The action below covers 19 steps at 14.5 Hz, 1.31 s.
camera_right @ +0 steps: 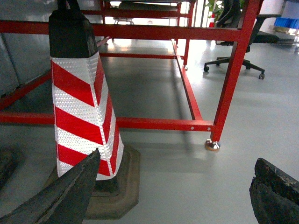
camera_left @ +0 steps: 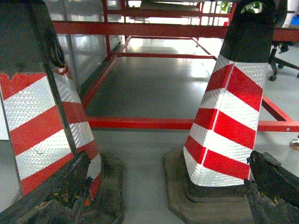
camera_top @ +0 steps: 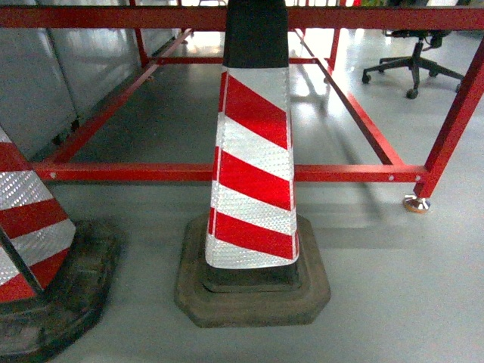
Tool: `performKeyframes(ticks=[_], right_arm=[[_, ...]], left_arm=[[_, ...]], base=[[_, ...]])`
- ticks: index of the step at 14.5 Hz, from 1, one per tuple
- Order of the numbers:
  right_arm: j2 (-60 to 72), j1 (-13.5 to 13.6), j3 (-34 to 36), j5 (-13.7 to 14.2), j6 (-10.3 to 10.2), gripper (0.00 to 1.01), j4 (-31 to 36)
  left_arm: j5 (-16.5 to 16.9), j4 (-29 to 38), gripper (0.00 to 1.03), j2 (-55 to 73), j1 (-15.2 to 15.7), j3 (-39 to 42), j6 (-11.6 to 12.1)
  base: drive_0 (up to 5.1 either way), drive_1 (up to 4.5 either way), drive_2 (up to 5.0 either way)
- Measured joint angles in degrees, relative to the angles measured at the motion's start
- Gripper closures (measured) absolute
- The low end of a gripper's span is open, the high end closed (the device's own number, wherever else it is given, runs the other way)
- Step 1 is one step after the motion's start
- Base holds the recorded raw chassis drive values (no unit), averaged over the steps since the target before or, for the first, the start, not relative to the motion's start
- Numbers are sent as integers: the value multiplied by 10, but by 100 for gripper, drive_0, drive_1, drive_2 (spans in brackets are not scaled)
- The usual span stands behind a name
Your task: Sort blue parts and orange caps into right shelf containers
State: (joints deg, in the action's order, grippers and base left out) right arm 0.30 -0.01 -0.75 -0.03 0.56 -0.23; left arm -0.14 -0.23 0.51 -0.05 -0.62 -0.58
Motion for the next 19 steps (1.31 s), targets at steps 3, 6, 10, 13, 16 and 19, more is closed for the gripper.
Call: performKeyframes(ticks=[3, 6, 10, 13, 16, 19], right_arm=[[0, 0, 0, 0, 0, 3, 0], [0, 0, 0, 0, 0, 3, -2], [0, 0, 0, 0, -1, 3, 0], [0, 0, 0, 0, -2, 3, -1], [0, 0, 0, 0, -3, 3, -1], [0, 0, 0, 0, -5, 3, -1]], left_arm=[[0, 0, 5, 0, 0, 0, 0], [0, -2, 5, 0, 0, 0, 0], [1, -1, 5, 0, 0, 0, 2], [1, 0, 5, 0, 0, 0, 5], [1, -1, 5, 0, 0, 0, 6], [1, 0, 5, 0, 0, 0, 6]], base=[[0, 0, 0], [0, 0, 0], [0, 0, 0], [0, 0, 0], [0, 0, 0], [0, 0, 0]])
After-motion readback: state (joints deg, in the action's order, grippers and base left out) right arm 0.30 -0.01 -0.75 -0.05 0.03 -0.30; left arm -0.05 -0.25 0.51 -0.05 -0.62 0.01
